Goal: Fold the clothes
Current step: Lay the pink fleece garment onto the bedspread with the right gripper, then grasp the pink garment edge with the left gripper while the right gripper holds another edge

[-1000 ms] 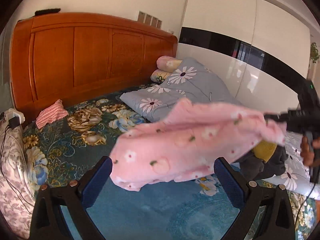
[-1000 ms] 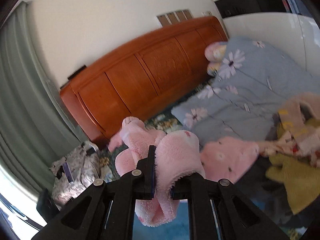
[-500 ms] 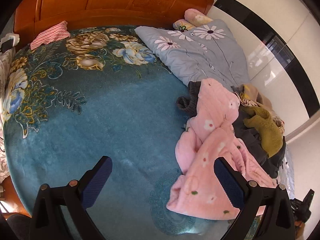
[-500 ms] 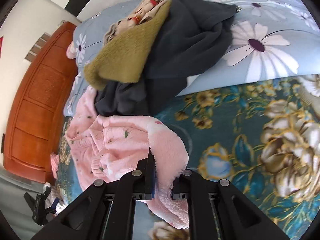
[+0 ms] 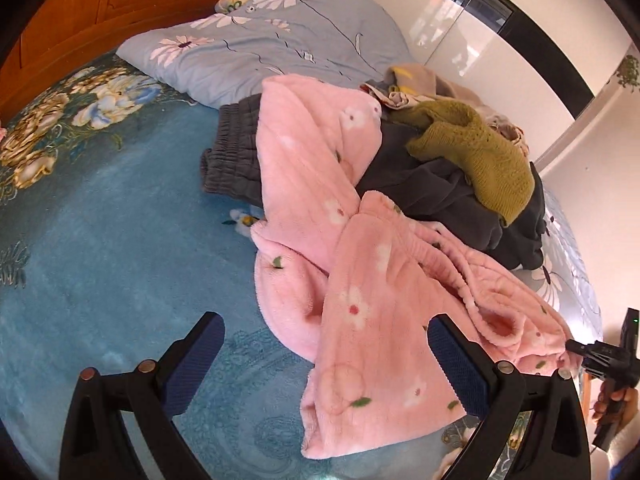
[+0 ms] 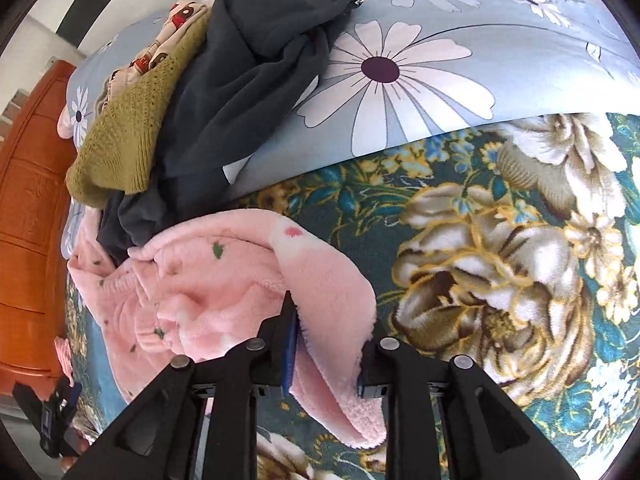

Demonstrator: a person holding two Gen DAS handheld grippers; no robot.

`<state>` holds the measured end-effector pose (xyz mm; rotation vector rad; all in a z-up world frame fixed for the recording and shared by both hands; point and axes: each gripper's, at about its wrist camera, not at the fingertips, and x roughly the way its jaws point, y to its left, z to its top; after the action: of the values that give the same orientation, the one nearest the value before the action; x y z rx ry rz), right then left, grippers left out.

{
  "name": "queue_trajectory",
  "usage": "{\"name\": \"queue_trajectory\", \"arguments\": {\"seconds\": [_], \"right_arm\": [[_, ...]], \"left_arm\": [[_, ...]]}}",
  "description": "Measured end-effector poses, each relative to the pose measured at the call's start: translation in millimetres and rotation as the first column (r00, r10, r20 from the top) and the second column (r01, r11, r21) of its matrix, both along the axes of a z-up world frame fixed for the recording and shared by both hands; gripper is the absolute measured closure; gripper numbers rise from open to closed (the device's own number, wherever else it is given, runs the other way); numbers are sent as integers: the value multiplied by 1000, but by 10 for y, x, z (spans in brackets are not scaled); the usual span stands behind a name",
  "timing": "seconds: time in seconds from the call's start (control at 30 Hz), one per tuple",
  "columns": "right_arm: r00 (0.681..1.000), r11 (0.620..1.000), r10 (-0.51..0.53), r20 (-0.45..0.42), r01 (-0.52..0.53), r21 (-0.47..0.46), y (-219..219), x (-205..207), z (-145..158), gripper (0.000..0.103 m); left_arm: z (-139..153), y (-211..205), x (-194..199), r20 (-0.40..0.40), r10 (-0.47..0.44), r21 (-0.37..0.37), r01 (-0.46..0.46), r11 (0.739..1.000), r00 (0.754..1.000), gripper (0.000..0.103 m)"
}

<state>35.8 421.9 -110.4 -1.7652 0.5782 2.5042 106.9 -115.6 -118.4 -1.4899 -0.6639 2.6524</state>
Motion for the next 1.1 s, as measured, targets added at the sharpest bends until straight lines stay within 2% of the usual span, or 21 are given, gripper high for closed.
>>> {"name": "queue_trajectory", "arguments": {"seconds": [0.07,0.13,0.2,0.23,0.27,0.3,0.33,0.37,0.4,0.5,0.57,0.63,0.7,0.73,0.77,0.8,0.9,1.0,1.1], "right_arm": [[1000,999,22,-9,-22,39,-23,108,74,71],[997,990,55,-55,-47,135,-125,149,260,69],[985,977,162,-63,-151,151,-478,115,200,53],[974,966,215,-66,-203,160,-654,98,170,44],[961,953,268,-69,-253,168,-831,81,141,43],[945,936,320,-71,-303,177,-1008,64,111,43],[926,917,370,-73,-352,185,-1184,47,81,43],[904,896,420,-75,-400,194,-1361,30,52,43],[880,871,469,-75,-447,203,-1537,13,22,43],[795,786,603,-74,-575,229,-2058,-40,-70,43],[778,763,626,-55,-597,249,-2206,-87,-178,43],[787,761,617,-17,-591,268,-2267,-152,-311,43],[821,789,570,25,-556,260,-2225,-206,-391,44],[840,816,542,24,-533,225,-2169,-223,-391,51],[858,840,513,26,-507,192,-2115,-238,-388,64],[873,855,487,30,-483,190,-2072,-247,-364,69],[886,871,463,-23,-450,198,-2005,-187,-115,72],[874,876,472,-118,-450,175,-1989,-35,284,73],[823,845,533,-197,-504,177,-2085,151,647,73]], "left_arm": [[-149,49,-104,41,3,7,-4,1000,999,2],[-296,81,-149,91,15,26,-17,1000,996,12],[-443,112,-194,140,25,44,-31,999,990,28],[-516,128,-216,165,30,53,-39,998,986,32],[-590,143,-238,189,34,62,-46,997,981,40],[-615,148,-214,194,36,77,-52,996,980,48],[-635,150,-184,201,40,87,-58,994,979,53],[-651,152,-155,208,44,92,-64,994,977,62],[-656,156,-125,208,47,95,-68,993,977,73],[-623,193,-25,179,38,100,-56,993,983,92],[-567,229,54,155,32,84,-46,995,987,97],[-498,246,162,124,35,76,-44,996,992,98],[-452,255,293,99,39,86,-48,995,994,99],[-422,247,350,87,38,94,-46,995,995,99],[-391,237,407,75,36,101,-43,994,997,99],[-340,237,490,69,26,112,-33,993,997,99],[-189,255,756,62,-12,142,3,990,998,99],[-44,350,1006,64,-68,149,58,987,996,99],[-79,330,1145,106,-78,146,62,987,991,98]]}}
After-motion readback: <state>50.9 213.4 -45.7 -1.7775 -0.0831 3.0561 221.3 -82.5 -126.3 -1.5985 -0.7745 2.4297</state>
